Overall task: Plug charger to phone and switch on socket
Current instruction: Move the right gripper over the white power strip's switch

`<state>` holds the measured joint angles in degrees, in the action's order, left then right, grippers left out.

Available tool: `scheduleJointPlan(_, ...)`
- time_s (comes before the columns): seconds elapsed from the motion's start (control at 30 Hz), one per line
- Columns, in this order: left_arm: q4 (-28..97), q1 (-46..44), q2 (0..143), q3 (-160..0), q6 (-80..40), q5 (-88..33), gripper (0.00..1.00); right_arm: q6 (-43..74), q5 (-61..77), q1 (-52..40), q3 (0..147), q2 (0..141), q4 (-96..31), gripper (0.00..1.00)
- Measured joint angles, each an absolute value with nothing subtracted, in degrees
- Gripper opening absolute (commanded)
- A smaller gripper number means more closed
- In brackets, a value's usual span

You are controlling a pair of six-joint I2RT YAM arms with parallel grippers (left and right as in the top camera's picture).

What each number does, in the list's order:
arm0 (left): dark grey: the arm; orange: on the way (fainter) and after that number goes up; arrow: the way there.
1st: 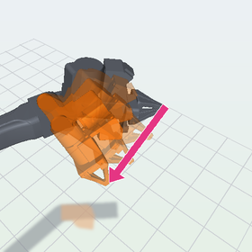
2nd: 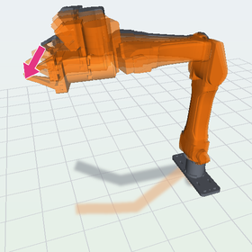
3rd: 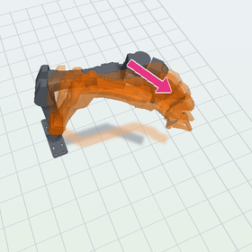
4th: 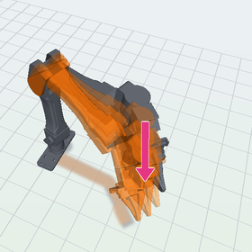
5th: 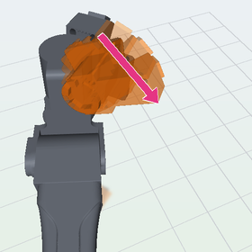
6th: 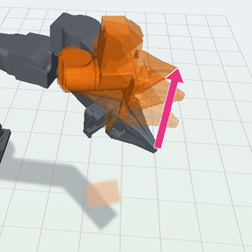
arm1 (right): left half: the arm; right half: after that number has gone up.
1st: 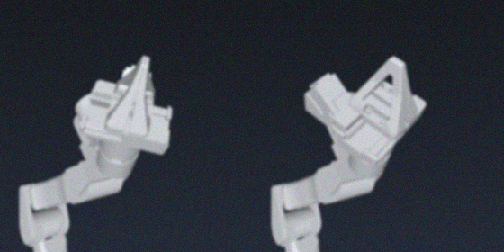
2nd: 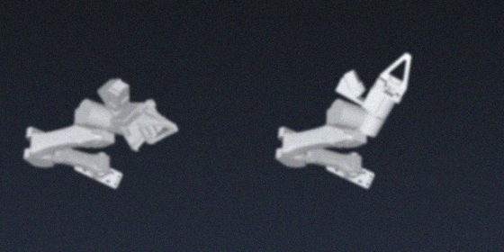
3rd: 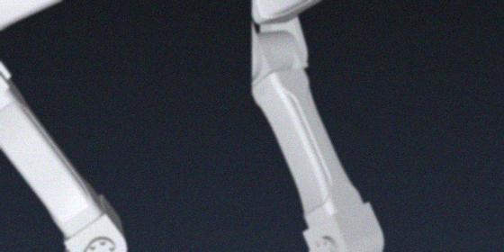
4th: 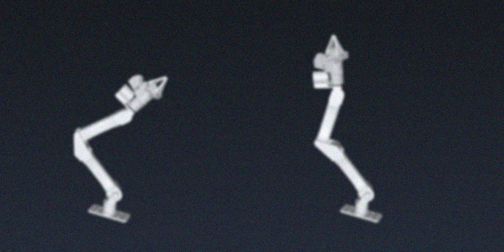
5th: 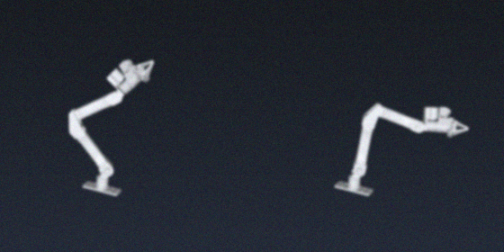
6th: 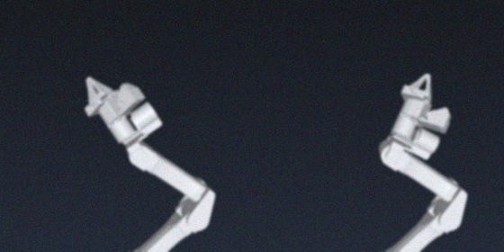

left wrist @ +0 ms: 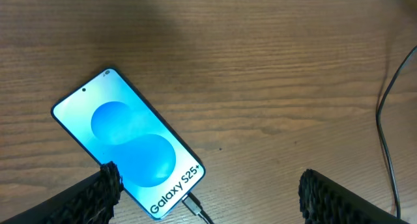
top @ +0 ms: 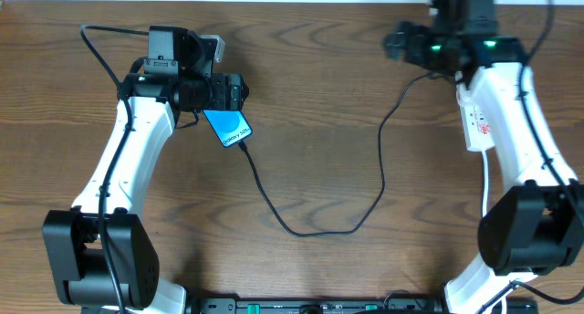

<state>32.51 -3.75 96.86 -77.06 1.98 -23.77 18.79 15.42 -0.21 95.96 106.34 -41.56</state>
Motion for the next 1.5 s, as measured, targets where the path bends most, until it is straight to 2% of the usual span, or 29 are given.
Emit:
scheduleJointPlan(0.33, 31.9, -3.8, 96.9, -77.1, 2.0, -23.8, 0.89, 17.5, 14.3, 11.9, 96.0, 106.3, -45.5, 0.99)
scheduleJointPlan(0.7, 31.7, -3.7, 96.9, -77.1, 2.0, -23.8, 0.89, 15.4, 9.8, 19.7, 96.0, 106.3, -45.6, 0.99)
scheduleJointPlan(0.97, 31.7, -3.7, 96.9, -77.1, 2.0, -23.8, 0.89, 13.6, 9.0, 22.2, 96.0, 107.3, -45.6, 0.99)
scheduleJointPlan(1.23, 31.7, -3.8, 96.9, -77.1, 2.0, -23.8, 0.89, 9.2, 9.1, 22.3, 96.0, 115.1, -45.6, 0.99)
scheduleJointPlan(1.5, 31.7, -3.7, 96.9, -77.1, 2.0, -23.8, 0.89, 1.9, 14.5, 22.3, 95.9, 118.9, -45.3, 0.99)
